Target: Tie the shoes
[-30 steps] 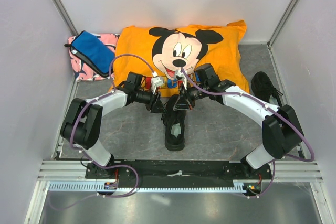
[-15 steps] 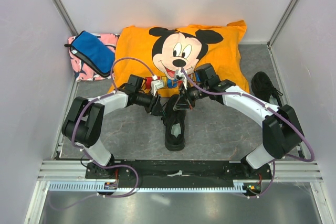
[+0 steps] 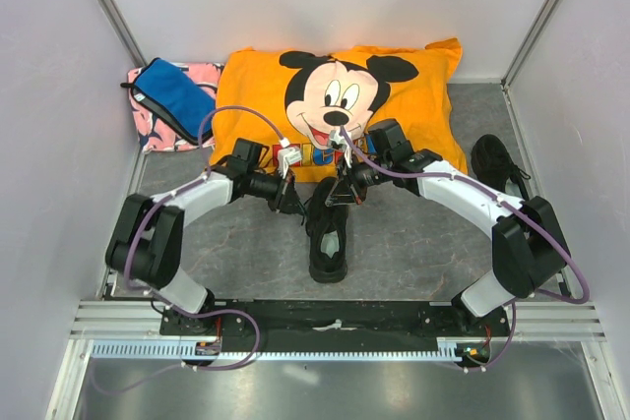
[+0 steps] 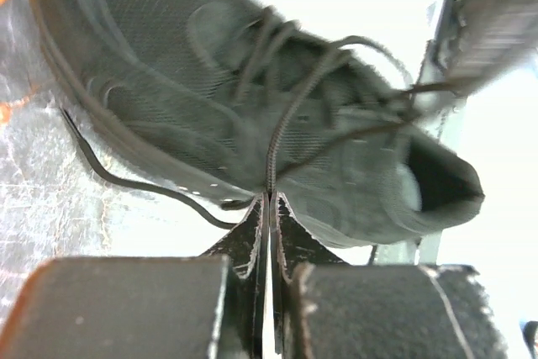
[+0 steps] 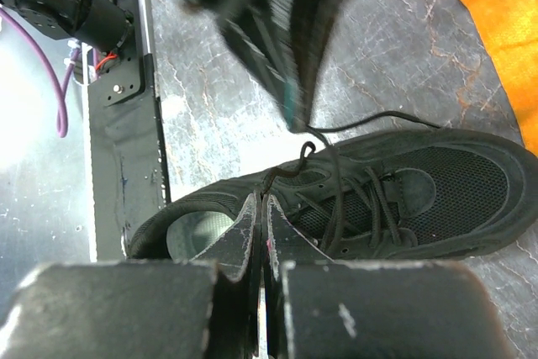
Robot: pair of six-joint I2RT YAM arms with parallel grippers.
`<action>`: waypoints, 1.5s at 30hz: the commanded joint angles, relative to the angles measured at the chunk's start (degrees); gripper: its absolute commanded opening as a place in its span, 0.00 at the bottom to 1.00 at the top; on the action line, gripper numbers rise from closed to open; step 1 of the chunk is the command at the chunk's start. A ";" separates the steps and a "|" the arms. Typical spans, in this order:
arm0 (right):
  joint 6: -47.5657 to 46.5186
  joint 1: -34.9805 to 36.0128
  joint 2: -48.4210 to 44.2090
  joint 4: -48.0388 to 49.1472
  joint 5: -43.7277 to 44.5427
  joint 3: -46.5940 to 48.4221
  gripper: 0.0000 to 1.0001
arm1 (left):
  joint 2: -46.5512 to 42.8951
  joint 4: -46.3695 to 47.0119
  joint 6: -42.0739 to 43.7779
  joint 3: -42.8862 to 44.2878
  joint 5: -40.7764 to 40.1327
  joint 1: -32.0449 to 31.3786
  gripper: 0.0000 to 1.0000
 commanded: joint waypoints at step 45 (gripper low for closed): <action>-0.67 -0.28 -2.97 1.90 2.23 -0.84 0.00 | -34.40 0.06 -15.04 -15.39 -12.83 -1.64 0.60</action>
